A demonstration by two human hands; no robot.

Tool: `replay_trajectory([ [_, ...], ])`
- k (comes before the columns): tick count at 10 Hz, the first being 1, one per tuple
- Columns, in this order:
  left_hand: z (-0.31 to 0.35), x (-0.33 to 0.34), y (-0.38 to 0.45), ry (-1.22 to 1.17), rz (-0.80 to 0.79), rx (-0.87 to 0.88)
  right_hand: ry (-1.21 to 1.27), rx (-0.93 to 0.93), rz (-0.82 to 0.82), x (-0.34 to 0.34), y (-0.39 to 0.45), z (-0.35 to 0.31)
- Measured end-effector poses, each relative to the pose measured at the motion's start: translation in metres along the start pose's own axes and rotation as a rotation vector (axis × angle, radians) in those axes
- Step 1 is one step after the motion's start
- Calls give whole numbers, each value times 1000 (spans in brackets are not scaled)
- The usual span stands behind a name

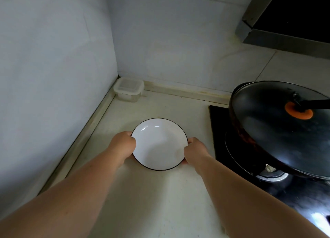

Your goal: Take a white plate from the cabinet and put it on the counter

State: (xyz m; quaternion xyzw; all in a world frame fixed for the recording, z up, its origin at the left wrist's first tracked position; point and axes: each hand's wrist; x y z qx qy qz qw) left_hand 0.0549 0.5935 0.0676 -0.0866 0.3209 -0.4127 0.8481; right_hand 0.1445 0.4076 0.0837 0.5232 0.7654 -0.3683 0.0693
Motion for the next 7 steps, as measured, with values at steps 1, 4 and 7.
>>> replay_trajectory([
  [1,-4,-2,6,-6,11,-3,25,-10,-20,4,4,-1],
  [4,-12,-6,4,-16,-5,-19,48,-3,-87,8,-1,6],
  [7,-18,-13,-15,-63,48,23,255,57,-96,-4,-45,9],
])
Point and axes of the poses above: each hand's wrist, its own y-axis towards the middle knuckle, its own x-axis out of the palm, z = x × y
